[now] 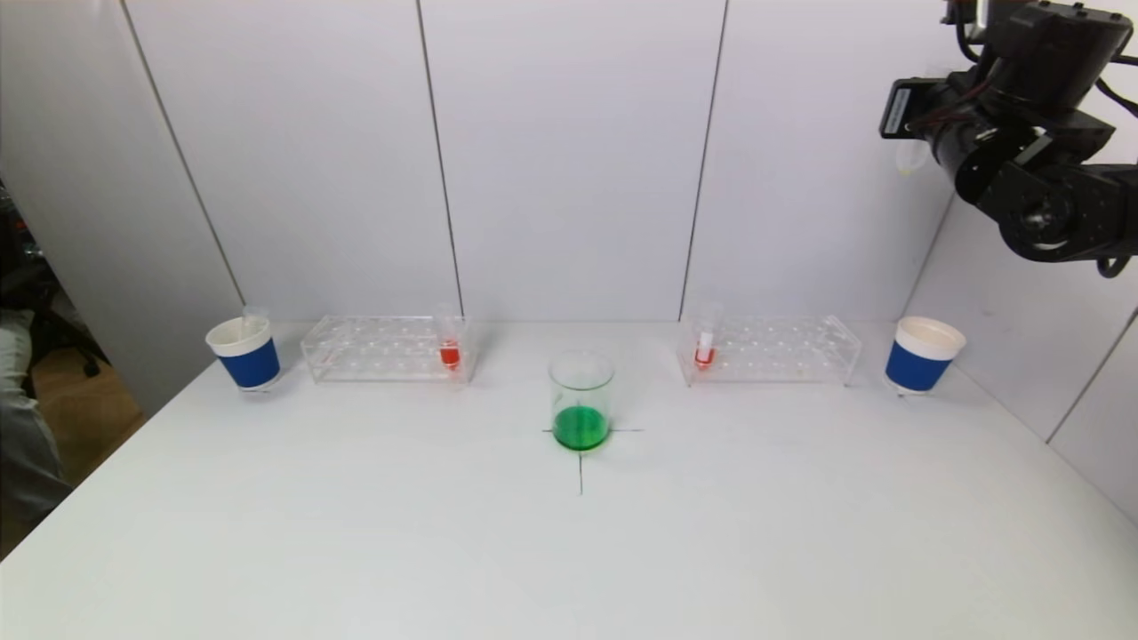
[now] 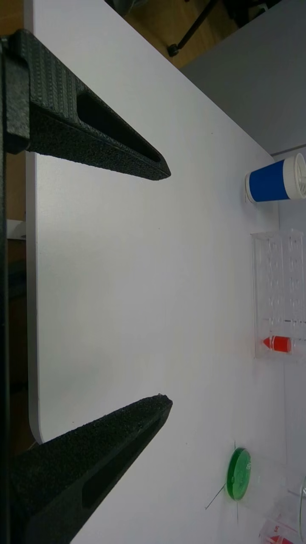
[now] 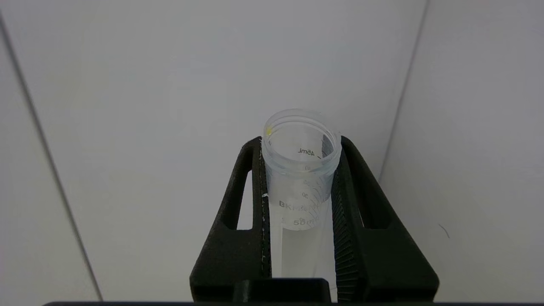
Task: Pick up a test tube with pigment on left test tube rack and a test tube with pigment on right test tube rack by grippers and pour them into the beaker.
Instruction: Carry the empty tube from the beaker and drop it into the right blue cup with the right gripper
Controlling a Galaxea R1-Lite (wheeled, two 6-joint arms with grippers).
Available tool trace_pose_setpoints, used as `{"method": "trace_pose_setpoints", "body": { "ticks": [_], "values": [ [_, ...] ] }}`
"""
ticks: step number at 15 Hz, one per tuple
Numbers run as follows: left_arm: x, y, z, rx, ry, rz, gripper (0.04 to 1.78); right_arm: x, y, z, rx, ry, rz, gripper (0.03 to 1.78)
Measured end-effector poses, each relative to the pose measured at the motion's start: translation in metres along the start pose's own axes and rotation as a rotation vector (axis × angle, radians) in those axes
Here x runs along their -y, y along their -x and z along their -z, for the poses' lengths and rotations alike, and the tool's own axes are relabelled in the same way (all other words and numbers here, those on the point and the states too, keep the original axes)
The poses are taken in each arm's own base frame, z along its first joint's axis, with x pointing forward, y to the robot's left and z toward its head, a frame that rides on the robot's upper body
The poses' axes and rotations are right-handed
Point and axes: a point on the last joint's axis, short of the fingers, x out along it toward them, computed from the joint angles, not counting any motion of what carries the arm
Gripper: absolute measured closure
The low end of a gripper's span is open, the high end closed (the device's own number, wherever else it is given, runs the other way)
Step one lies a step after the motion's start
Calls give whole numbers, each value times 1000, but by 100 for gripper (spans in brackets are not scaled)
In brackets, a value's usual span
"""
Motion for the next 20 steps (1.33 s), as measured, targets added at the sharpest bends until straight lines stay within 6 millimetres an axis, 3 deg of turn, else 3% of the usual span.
{"method": "trace_pose_setpoints", "body": {
  "ticks": [4, 10, 20],
  "values": [
    [0, 0, 0, 0, 0, 0, 6, 36, -11, 14, -39, -32, 92, 134],
    [0, 0, 0, 0, 0, 0, 6, 77, -19, 53, -133, -52, 188, 134],
    [0, 0, 0, 0, 0, 0, 6, 78, -30, 128, -199, -27, 205, 134]
  ]
}}
